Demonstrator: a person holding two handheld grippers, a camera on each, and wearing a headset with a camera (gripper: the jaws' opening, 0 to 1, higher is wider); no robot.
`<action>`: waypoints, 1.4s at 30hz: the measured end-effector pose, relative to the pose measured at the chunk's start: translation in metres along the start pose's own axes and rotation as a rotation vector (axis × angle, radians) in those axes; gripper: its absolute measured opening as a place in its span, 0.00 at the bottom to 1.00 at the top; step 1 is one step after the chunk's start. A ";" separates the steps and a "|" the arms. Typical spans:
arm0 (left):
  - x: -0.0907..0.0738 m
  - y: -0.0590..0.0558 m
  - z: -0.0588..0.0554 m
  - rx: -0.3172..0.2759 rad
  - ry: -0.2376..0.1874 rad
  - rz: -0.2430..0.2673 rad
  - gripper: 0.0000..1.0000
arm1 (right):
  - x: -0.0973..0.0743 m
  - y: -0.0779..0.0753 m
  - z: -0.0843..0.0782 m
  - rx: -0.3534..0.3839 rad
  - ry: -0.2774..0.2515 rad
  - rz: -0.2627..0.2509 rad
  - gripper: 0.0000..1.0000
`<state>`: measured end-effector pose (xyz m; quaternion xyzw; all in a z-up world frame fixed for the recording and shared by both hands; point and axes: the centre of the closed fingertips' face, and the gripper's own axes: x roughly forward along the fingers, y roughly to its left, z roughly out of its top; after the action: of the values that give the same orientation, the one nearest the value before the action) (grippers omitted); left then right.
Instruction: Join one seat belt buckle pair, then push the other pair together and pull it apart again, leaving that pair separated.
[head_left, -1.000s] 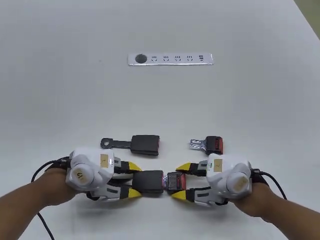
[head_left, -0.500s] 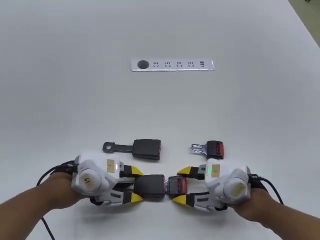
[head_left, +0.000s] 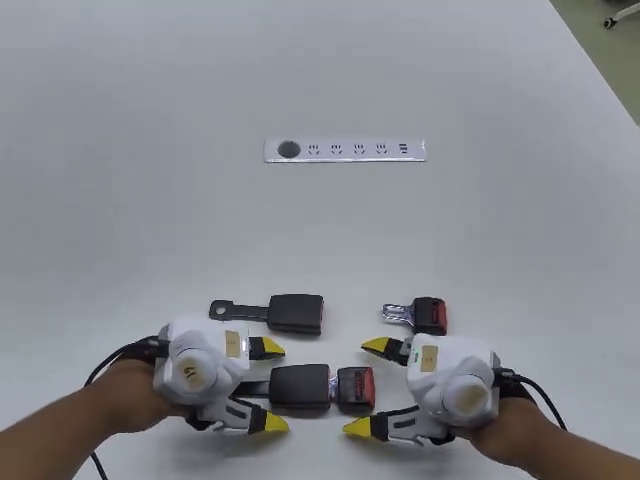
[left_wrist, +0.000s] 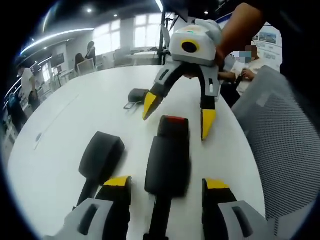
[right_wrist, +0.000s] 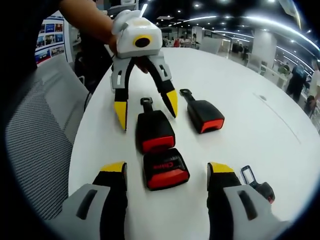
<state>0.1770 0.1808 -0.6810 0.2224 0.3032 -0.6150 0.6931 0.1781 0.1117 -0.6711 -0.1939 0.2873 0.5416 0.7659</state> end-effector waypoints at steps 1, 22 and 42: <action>-0.002 0.000 0.002 -0.006 -0.006 0.006 0.61 | -0.003 -0.003 0.001 0.011 -0.008 -0.012 0.70; -0.045 0.055 0.033 -0.020 -0.074 0.148 0.77 | -0.042 -0.055 0.008 0.084 -0.076 -0.107 0.81; -0.035 0.097 0.036 0.034 -0.036 0.117 0.75 | -0.052 -0.116 -0.016 0.093 -0.023 -0.117 0.78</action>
<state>0.2760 0.1955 -0.6367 0.2402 0.2667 -0.5825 0.7293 0.2710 0.0252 -0.6506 -0.1682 0.2913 0.4844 0.8076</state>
